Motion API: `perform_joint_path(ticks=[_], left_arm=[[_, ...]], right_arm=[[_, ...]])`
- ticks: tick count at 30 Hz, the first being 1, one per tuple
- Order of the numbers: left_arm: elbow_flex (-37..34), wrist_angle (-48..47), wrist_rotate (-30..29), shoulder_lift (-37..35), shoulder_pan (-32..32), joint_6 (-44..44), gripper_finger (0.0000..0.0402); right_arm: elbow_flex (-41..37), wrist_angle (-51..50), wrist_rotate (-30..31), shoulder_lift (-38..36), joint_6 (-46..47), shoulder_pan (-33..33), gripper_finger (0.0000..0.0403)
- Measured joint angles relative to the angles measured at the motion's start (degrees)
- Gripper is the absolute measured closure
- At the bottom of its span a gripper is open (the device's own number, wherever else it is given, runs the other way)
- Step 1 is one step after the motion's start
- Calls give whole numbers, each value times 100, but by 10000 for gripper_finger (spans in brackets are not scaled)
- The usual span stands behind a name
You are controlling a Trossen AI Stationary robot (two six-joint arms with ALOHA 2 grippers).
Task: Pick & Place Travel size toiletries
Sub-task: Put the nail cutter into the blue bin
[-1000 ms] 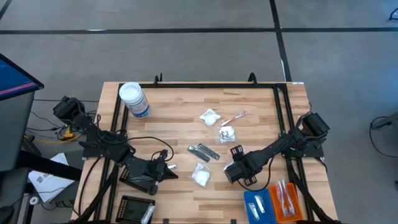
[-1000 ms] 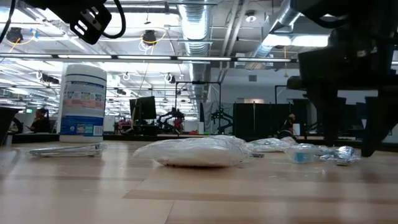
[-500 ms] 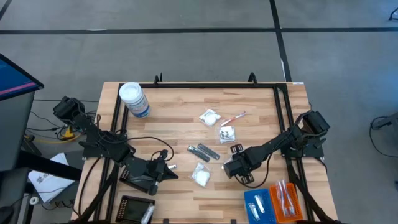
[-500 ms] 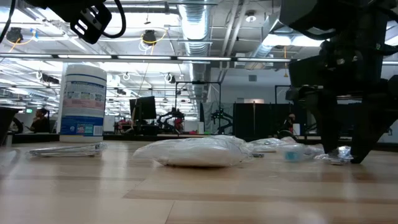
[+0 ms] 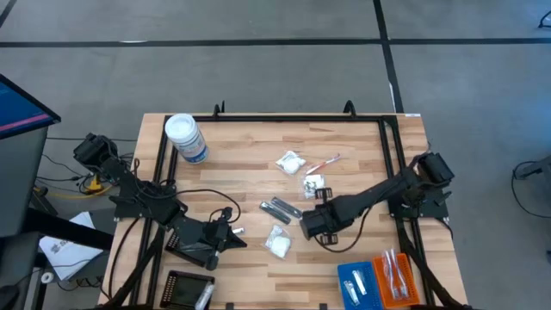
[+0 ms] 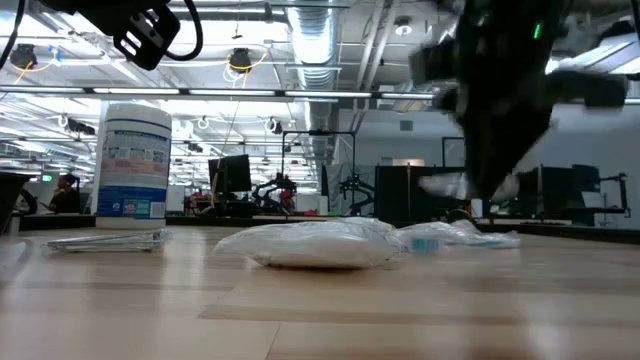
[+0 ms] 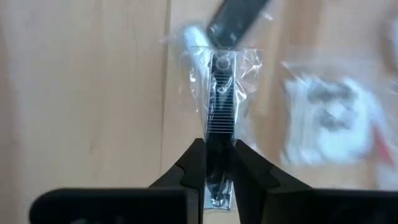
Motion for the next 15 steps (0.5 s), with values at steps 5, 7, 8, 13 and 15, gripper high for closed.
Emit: perform_joint_path(ticks=[5, 7, 8, 13, 15], left_arm=[[0, 4, 0, 0, -1, 2, 401], [0, 4, 0, 0, 0, 2, 401], [0, 4, 0, 0, -1, 2, 401], [0, 8, 0, 0, -49, 40, 401], [0, 24, 4, -1, -91, 91, 401]], right_arm=[[1345, -1454, 237, -104, 1435, 80, 360], [1753, -2013, 192, -219, 2479, 212, 360], [1921, -2057, 30, -283, 3016, 326, 360], [2009, -2166, -1286, -635, 5852, 1365, 360], [2009, -2223, -1556, -623, 6938, 1861, 360]])
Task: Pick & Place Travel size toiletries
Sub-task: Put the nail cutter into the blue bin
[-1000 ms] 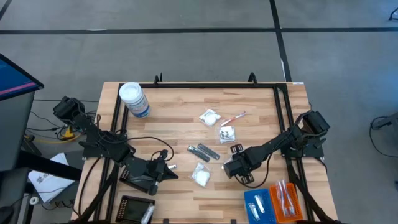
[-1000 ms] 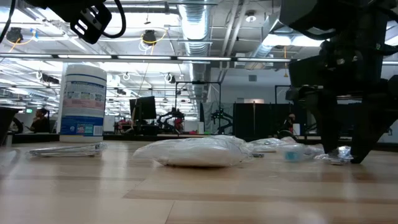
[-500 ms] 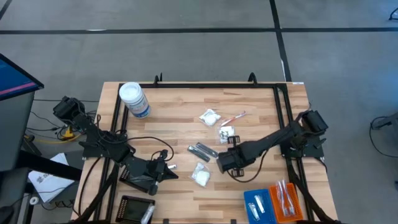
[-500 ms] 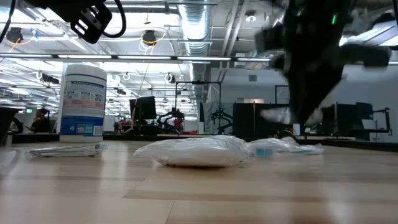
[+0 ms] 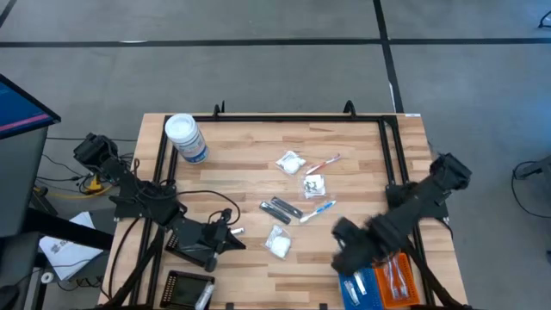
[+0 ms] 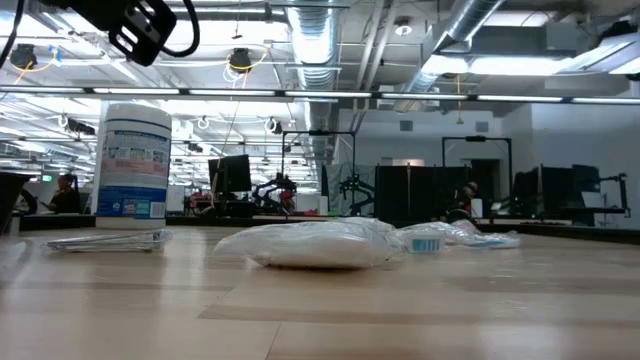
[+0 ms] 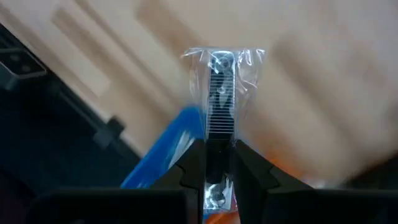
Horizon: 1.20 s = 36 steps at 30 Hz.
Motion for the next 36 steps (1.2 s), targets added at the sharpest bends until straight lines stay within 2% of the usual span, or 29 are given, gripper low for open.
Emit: perform_joint_path(ticks=[3, 6, 12, 16, 23, 31, 36], left_arm=[[0, 46, 0, 1, -88, 59, 401], [0, 245, 12, 1, -112, 217, 401], [2, 920, 155, -1, -7, 1022, 401], [2, 1003, 155, -1, 107, 1386, 401], [2, 1002, 554, -1, 316, 1927, 401], [2, 1022, 1073, -1, 567, 2122, 401], [2, 1041, 1194, -1, 641, 2151, 401]], right_arm=[[-2, 91, -96, 214, 1140, 610, 360], [-1, 372, -126, 512, 1621, 944, 360], [-2, 1288, -249, 1264, 1750, 1052, 360], [-4, 1541, -463, 1522, 1935, 1052, 360], [0, 1477, -373, 1518, 2965, 1144, 360], [0, 1109, -355, 1517, 3775, 1348, 360], [0, 1088, -513, 1695, 3890, 1452, 360]])
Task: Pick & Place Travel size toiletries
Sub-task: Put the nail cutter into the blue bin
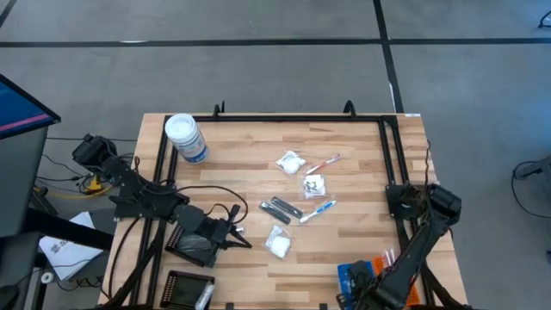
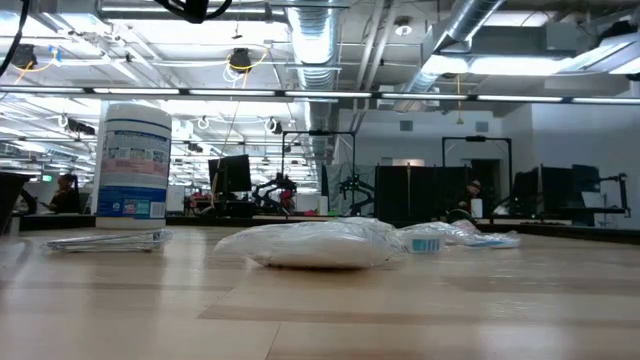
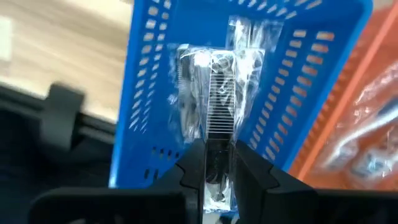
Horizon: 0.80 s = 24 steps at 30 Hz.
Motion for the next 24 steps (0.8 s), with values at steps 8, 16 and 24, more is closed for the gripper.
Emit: perform_joint_path(ticks=[8, 16, 24], left_arm=[[0, 11, 3, 0, -1, -15, 401], [0, 20, 1, 0, -4, -28, 401], [0, 19, -1, 0, -4, -31, 401]], right_arm=[[-2, -146, -284, 259, -340, -90, 360], [-4, -290, -283, 263, -570, -180, 352], [-4, -230, -277, 263, -964, -244, 273]])
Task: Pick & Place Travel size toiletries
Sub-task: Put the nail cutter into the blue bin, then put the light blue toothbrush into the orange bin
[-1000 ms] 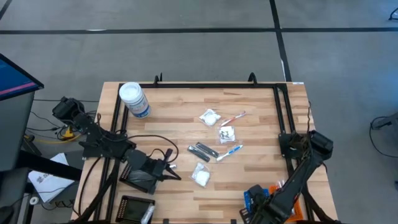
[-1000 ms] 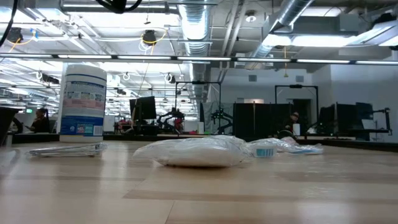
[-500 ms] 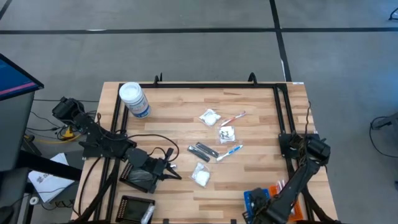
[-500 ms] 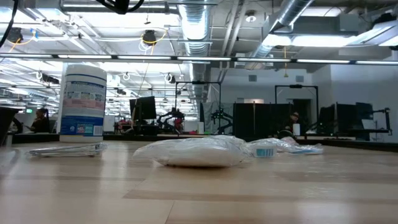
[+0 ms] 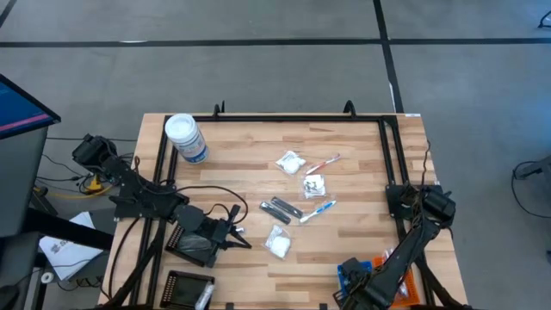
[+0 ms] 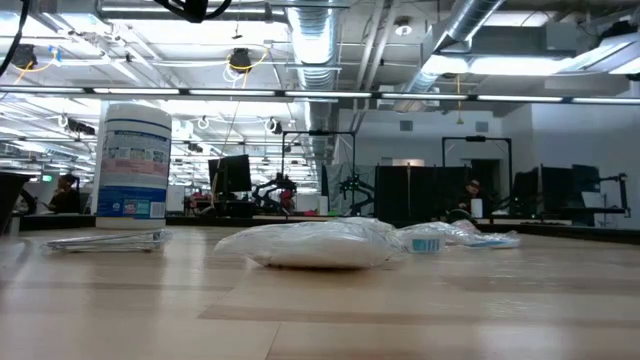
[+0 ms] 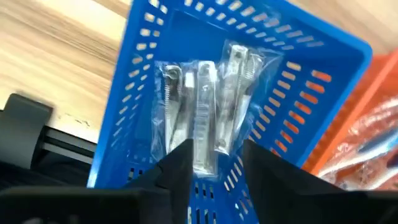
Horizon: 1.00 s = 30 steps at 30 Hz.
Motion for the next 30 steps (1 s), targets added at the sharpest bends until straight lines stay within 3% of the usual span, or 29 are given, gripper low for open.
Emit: perform_joint_path(ticks=[9, 18, 22, 30], left_arm=[[0, 0, -8, 0, 0, -22, 401], [0, 0, -21, 0, 0, -153, 401], [0, 0, -18, 0, 0, -186, 401], [0, 492, 17, 0, 203, -200, 401]], right_arm=[[150, -89, -34, -22, -1139, -234, 211], [1095, -1268, 102, -28, -2609, -709, 214], [1495, -1785, 1007, -28, -3595, -983, 229], [2120, -1947, 3925, -31, -6075, -1722, 269]])
